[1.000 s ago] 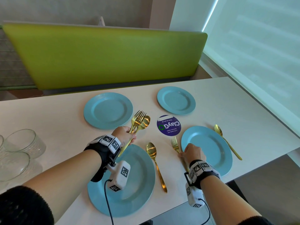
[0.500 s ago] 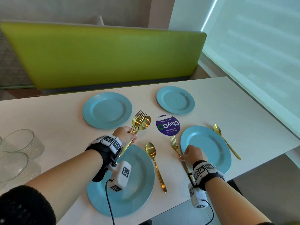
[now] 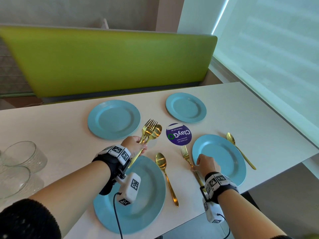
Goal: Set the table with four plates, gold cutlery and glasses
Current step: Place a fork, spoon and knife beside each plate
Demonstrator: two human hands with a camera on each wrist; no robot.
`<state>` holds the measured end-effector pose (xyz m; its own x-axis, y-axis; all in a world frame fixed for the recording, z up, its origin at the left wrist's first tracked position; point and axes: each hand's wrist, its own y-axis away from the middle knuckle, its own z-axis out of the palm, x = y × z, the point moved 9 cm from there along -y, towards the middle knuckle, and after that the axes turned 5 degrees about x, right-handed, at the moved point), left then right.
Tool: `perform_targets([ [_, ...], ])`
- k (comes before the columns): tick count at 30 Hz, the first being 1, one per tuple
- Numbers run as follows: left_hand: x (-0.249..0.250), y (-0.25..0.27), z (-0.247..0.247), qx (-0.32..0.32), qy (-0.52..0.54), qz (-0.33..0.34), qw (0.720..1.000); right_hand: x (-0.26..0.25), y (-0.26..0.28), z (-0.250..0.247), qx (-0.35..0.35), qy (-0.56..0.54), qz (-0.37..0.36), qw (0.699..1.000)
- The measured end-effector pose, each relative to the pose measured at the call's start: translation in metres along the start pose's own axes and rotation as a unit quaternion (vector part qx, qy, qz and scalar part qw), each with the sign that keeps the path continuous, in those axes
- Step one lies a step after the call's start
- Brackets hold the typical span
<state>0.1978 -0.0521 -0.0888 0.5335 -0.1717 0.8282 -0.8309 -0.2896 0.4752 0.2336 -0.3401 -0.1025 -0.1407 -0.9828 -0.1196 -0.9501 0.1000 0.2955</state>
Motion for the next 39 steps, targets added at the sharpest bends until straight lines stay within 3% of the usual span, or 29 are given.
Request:
perform_targets([
  [5,0.002,0.0,-0.001,-0.01,0.007,-0.004,1.0,-0.05,0.008,-0.027,0.026,-0.048,-0.055,0.997],
  [9,0.01,0.002,-0.002,-0.033,-0.001,-0.002,0.999,-0.127,0.024,-0.059,0.061,-0.084,-0.194,0.976],
  [14,0.025,0.008,-0.005,-0.076,-0.019,0.021,0.997,-0.192,0.052,-0.071,0.069,-0.033,-0.339,0.938],
  [22,0.039,0.016,-0.011,-0.143,0.025,0.023,0.989,-0.211,0.071,-0.083,0.095,0.026,-0.396,0.913],
  [29,0.043,0.01,-0.004,-0.155,0.048,0.011,0.987,-0.207,0.073,-0.083,0.102,0.046,-0.42,0.901],
  [39,0.054,-0.026,0.024,-0.149,0.008,-0.006,0.989,-0.199,0.012,-0.076,-0.004,0.113,-0.417,0.902],
])
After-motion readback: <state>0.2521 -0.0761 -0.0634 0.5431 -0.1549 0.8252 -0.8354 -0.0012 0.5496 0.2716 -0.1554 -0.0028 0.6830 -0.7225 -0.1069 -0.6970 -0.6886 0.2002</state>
